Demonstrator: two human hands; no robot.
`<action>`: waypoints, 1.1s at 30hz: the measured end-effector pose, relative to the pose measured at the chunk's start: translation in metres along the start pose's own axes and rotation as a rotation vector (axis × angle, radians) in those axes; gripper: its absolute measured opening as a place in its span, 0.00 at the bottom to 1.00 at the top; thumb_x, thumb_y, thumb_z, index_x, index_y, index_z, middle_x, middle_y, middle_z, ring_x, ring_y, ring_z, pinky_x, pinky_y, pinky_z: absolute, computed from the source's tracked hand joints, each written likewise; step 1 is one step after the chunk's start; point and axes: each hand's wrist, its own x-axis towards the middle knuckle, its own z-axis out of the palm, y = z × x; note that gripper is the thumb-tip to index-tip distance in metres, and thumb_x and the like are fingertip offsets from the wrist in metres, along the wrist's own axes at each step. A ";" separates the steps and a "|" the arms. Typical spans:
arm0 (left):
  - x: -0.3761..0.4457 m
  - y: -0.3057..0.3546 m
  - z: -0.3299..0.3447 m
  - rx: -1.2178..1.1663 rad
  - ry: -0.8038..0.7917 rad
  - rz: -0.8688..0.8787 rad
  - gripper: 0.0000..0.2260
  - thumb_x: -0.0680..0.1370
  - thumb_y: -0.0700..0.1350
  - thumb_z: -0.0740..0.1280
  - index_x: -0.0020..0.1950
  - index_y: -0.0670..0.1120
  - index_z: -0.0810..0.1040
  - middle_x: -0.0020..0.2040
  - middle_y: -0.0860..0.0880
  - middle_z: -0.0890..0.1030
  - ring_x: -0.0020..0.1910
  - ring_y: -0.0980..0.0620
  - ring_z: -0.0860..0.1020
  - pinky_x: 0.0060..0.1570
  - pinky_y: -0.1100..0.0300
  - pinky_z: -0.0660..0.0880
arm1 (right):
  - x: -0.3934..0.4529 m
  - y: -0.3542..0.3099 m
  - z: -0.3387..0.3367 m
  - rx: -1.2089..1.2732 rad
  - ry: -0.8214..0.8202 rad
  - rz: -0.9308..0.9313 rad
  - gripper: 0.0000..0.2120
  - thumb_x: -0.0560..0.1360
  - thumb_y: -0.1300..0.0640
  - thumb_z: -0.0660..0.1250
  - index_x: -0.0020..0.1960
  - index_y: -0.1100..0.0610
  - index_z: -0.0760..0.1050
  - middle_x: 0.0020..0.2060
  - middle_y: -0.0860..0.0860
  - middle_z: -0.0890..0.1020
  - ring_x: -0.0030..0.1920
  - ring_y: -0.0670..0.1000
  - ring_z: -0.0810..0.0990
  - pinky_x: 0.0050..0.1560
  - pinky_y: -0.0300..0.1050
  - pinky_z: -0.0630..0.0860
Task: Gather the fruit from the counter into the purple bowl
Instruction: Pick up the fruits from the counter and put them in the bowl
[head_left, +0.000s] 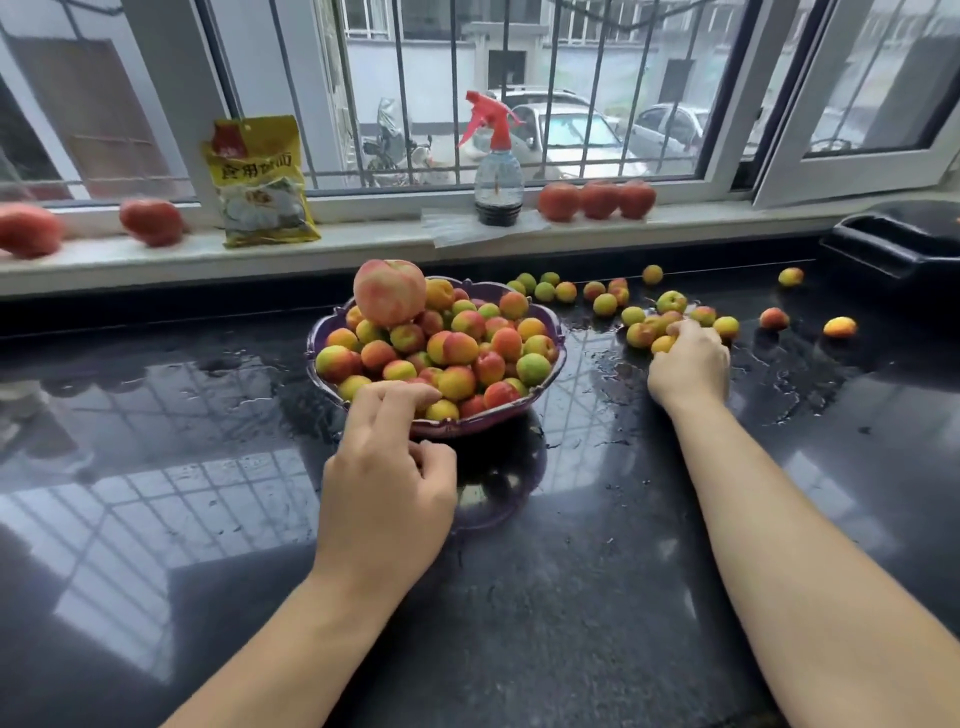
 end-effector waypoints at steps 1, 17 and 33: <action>0.002 -0.004 -0.003 -0.025 0.011 -0.014 0.17 0.75 0.33 0.69 0.58 0.52 0.79 0.55 0.56 0.77 0.44 0.53 0.81 0.41 0.55 0.80 | 0.001 0.002 0.000 0.012 0.010 0.008 0.17 0.78 0.61 0.65 0.66 0.60 0.74 0.65 0.63 0.73 0.65 0.66 0.72 0.65 0.54 0.71; 0.008 -0.004 -0.004 -0.342 0.139 -0.269 0.18 0.77 0.31 0.65 0.45 0.55 0.78 0.46 0.51 0.82 0.34 0.51 0.84 0.35 0.54 0.80 | -0.131 -0.100 -0.055 0.541 -0.319 -0.885 0.13 0.77 0.49 0.71 0.57 0.55 0.82 0.48 0.45 0.82 0.53 0.45 0.79 0.55 0.39 0.75; 0.007 -0.010 0.001 -0.393 0.135 -0.252 0.10 0.81 0.43 0.65 0.53 0.57 0.81 0.57 0.53 0.81 0.46 0.47 0.86 0.39 0.55 0.85 | -0.031 -0.035 -0.021 0.184 -0.060 -0.062 0.18 0.77 0.61 0.61 0.66 0.56 0.75 0.68 0.61 0.71 0.65 0.65 0.69 0.68 0.53 0.66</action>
